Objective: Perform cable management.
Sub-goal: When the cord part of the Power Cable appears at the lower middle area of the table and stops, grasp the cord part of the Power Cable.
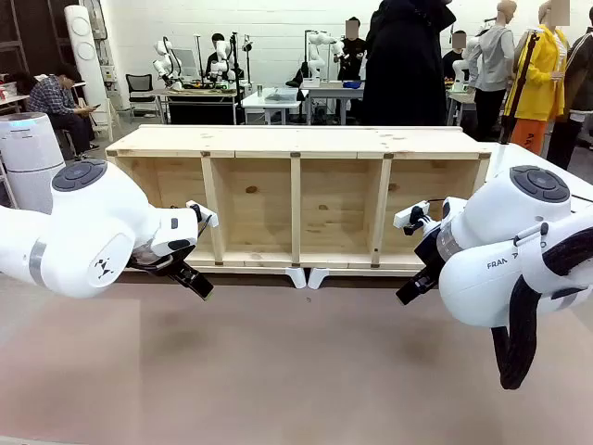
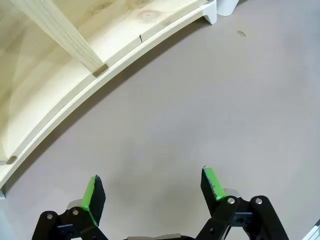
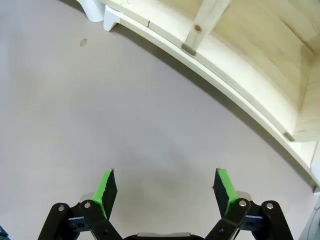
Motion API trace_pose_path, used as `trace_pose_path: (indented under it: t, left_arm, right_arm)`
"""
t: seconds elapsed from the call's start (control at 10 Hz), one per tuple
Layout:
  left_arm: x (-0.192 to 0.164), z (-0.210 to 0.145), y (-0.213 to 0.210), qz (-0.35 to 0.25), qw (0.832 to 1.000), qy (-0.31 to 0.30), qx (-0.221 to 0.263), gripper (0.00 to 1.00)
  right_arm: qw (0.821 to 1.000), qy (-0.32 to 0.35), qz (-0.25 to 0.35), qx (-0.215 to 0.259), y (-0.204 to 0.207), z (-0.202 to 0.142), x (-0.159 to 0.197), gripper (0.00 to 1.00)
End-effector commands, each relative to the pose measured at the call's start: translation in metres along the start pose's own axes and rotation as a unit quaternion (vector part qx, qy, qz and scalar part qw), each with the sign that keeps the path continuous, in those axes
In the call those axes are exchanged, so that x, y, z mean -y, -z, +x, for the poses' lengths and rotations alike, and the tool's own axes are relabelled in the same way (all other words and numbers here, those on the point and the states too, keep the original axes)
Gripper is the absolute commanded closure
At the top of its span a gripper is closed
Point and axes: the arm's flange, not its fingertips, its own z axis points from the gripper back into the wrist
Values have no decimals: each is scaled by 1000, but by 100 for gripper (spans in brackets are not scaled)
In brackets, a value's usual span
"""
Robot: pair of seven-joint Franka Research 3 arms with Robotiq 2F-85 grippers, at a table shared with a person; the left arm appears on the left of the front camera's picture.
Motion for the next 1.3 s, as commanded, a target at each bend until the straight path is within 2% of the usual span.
trace_pose_path:
  t: [0.0,0.8,1.0,1.2]
  left_arm:
    - [0,0,0,0,1000,0,0,0]
    - [1,0,0,0,1000,1,0,0]
    - [-1,-11,-25,28,1000,-12,-3,0]
    - [-1,-22,-62,46,999,-17,15,0]
  right_arm:
    - [1000,0,0,0,0,0,0,0]
    - [1000,-1,0,0,0,0,0,0]
    - [1000,-5,-20,12,-29,-12,-3,0]
    - [998,5,-45,32,-69,-24,-7,0]
